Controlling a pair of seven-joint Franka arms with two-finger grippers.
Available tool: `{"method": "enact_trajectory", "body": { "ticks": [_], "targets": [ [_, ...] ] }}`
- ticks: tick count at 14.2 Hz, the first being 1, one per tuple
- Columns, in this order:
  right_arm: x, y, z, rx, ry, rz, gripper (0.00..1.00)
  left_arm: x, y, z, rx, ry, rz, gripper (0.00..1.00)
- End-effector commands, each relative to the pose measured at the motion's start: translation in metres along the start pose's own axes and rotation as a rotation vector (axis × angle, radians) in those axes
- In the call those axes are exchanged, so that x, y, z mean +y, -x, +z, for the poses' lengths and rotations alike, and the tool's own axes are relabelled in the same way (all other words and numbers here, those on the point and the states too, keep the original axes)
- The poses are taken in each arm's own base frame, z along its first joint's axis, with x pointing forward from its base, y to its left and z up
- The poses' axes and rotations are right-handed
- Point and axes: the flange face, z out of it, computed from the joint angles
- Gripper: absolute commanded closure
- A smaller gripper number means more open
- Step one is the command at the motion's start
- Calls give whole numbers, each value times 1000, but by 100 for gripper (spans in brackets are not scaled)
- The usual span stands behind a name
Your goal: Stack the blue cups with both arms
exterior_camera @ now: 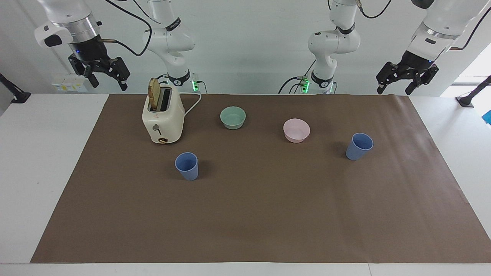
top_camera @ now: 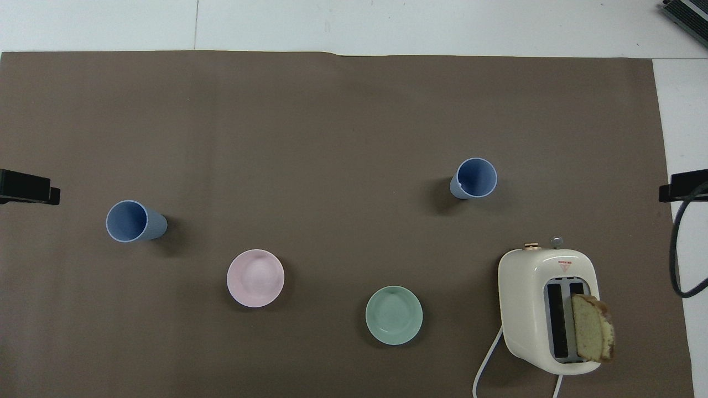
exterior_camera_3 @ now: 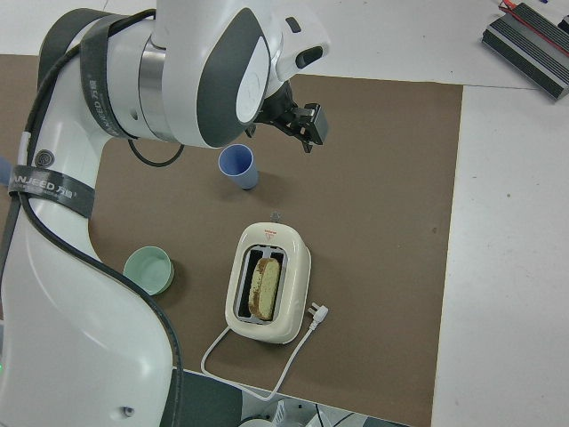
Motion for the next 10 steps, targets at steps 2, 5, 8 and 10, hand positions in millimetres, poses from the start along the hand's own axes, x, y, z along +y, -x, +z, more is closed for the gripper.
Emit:
{"method": "enact_trajectory", "body": {
  "ticks": [2,5,8,10],
  "targets": [
    [1,-1,-1,11,-14,4,0,-2,7,-1,-4,-20,0,0],
    [0,0,0,7,-16,4,0,-2,7,-1,-4,-20,0,0],
    [2,3,2,0,-16,2,0,-2,7,0,-7,-20,0,0],
    [1,3,3,-3,-15,-1,0,-2,7,-1,-4,-20,0,0]
  ]
}}
